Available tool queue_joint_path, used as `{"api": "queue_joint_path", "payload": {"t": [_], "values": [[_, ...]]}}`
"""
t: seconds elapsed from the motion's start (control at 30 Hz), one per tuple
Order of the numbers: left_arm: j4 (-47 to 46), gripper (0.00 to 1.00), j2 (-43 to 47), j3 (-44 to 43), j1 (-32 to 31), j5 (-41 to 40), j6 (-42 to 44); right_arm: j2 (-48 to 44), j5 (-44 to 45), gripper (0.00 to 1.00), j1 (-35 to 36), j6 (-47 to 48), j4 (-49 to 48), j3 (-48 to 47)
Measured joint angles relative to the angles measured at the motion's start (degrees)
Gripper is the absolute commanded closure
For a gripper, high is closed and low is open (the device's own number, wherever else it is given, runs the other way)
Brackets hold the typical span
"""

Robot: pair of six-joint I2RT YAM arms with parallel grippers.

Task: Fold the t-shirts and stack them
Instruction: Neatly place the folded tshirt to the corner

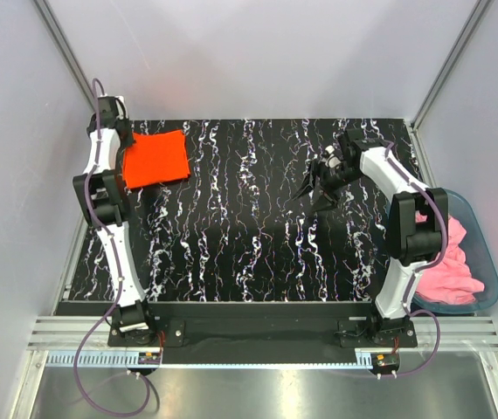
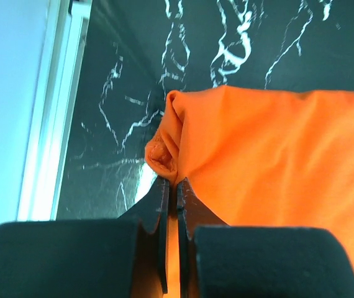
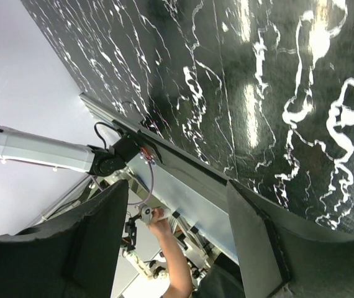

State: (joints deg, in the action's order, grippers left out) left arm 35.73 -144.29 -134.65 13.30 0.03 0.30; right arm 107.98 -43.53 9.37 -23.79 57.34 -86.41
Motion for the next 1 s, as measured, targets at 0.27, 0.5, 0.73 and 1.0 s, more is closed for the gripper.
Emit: {"api": "queue_joint_path", "payload": {"t": [0.27,0.5,0.73,1.0], "values": [[-6.91,1.00,-0.33,0.57,-0.72,-0.22,2.93,5.84,-0.02,0.28,0.00,0.74,2.16,-7.30],[-16.44,1.00,-1.33,0.63,-0.57,-0.52,5.51,9.62,0.44,0.28,-0.50,2.25,6.27,-12.72],[-21.40,1.00,-3.74,0.13,-0.48,-1.46,8.72,11.98,0.42,0.28,-2.12,3.02,8.15,-16.22],[-25.00,1.00,-4.00,0.13,-0.42,-2.73,11.37,14.29,0.31,0.28,-3.74,3.04,8.57,-17.20]]}}
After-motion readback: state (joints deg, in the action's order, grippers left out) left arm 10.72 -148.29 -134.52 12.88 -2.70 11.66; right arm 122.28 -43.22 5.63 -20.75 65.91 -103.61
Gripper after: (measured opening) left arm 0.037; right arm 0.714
